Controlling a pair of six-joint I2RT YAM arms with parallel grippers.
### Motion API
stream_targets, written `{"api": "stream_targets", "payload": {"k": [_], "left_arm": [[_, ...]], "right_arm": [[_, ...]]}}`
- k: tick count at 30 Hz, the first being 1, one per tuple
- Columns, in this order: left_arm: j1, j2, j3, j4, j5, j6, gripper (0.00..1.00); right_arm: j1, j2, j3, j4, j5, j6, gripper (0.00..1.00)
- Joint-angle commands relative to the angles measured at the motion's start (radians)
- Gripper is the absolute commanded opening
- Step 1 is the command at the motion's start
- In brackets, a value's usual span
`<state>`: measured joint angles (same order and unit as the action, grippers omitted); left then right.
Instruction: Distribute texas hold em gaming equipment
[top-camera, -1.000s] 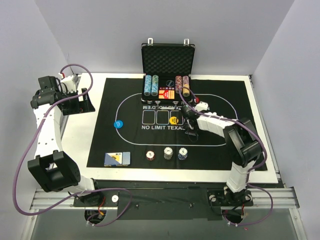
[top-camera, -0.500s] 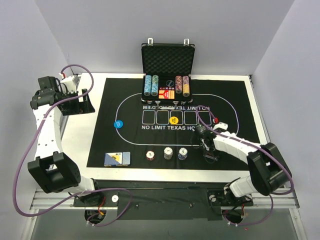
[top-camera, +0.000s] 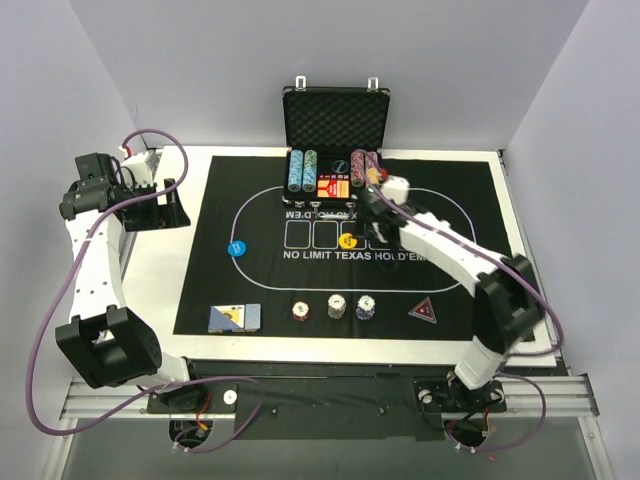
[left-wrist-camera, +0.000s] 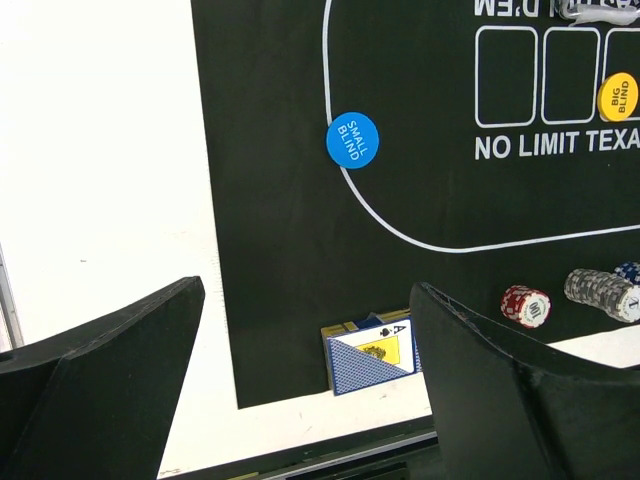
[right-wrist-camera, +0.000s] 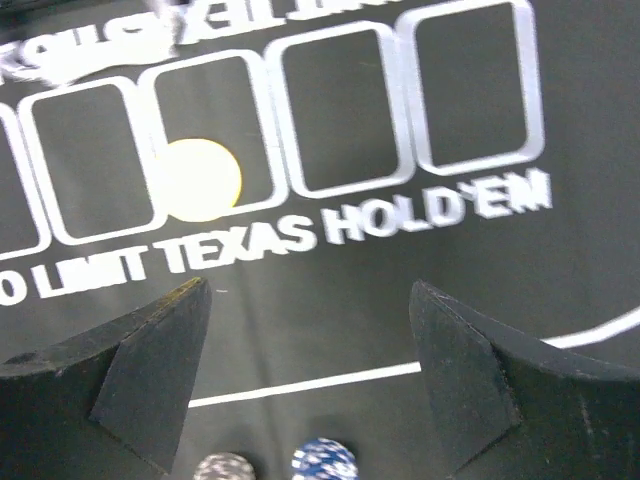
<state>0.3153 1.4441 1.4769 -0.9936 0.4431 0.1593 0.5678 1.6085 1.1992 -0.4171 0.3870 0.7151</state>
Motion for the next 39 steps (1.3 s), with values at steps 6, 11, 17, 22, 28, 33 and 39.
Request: {"api": "stream_targets", "payload": {"k": [6,11,17,22,28,33,39], "left_arm": [[0.005,-0.021,0.033,-0.002,0.016,0.006,0.96],[0.007,-0.019,0.034,0.001,0.016,0.006,0.96],[0.007,-0.019,0.036,0.000,0.006,0.009,0.96],[0.008,-0.024,0.033,-0.002,0.005,0.011,0.96],[0.007,-0.024,0.040,-0.004,0.000,0.011,0.96],[0.008,-0.028,0.036,-0.002,0.000,0.008,0.96],[0.007,-0.030,0.039,-0.007,-0.012,0.014,0.96]], "right_arm": [[0.083,0.333,0.278,-0.026,-0.134,-0.204,0.77],[0.078,0.410,0.332,-0.025,-0.131,-0.220,0.76],[0.061,0.482,0.388,-0.023,-0.135,-0.223,0.70],[0.046,0.524,0.407,-0.020,-0.151,-0.212,0.64],[0.041,0.534,0.375,-0.017,-0.165,-0.227,0.64],[0.034,0.541,0.362,-0.012,-0.154,-0.224,0.63],[-0.008,0.528,0.341,0.005,-0.142,-0.172,0.45]]}}
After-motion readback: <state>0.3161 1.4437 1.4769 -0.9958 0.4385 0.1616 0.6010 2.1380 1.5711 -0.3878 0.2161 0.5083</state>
